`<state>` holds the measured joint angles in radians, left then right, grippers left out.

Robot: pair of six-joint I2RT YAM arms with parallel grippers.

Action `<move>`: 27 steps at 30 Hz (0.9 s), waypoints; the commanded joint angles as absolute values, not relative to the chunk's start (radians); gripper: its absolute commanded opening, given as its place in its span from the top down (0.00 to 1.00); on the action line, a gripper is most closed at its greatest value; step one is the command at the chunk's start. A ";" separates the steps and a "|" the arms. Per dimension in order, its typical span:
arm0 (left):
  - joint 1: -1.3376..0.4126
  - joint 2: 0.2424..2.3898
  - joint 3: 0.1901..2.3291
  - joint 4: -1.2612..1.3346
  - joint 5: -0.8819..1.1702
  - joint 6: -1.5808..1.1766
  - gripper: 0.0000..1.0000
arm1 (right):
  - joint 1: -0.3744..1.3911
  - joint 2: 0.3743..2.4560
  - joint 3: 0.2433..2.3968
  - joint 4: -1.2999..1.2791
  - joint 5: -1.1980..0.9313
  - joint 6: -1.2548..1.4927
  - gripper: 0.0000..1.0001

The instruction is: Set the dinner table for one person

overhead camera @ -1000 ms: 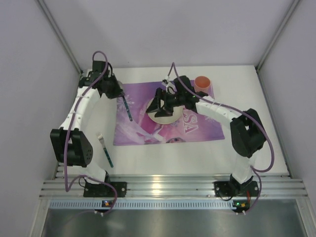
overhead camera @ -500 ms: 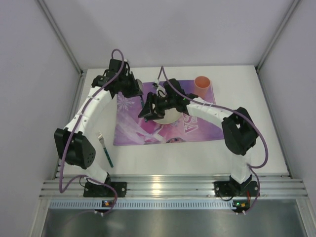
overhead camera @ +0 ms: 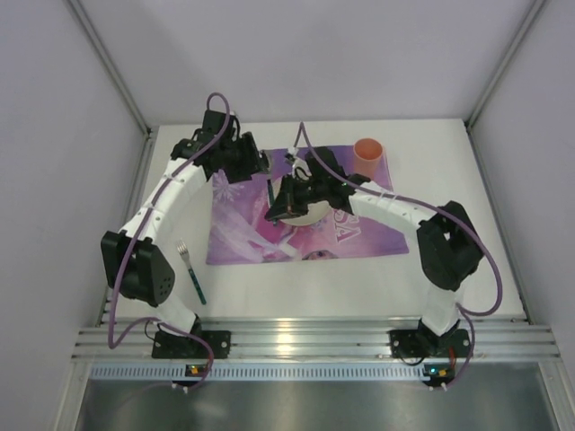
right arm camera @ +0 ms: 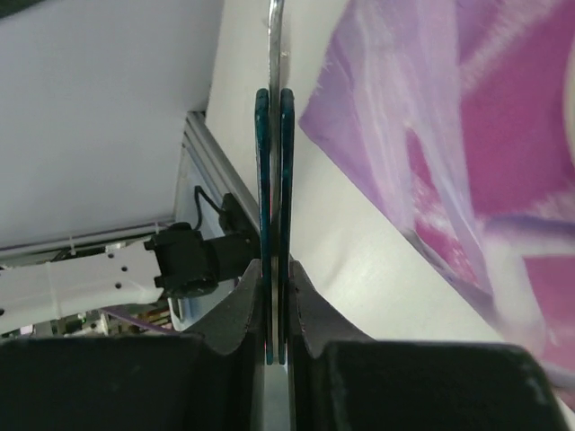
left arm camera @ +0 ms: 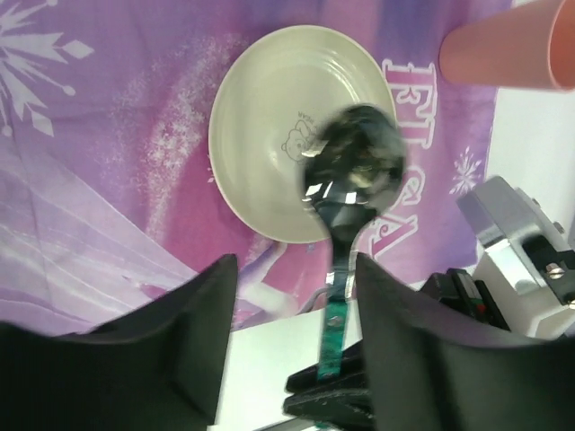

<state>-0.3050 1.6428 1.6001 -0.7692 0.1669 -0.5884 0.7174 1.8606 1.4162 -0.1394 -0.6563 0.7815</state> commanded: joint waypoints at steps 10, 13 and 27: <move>-0.281 1.483 1.462 -0.762 0.052 -0.537 0.18 | 0.338 1.543 1.048 -0.432 -0.517 0.560 1.00; -0.281 1.482 1.439 -0.759 0.061 -0.540 0.18 | 0.310 1.583 1.061 -0.469 -0.506 0.522 1.00; -0.281 1.497 1.378 -0.719 0.066 -0.577 0.24 | 0.301 1.811 1.209 -0.561 -0.566 0.420 1.00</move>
<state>-0.2832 1.5082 1.3945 -0.7601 0.0700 -0.5591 0.3065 1.7706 1.1484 -0.5610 -0.5289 0.4618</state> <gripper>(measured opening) 0.765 0.064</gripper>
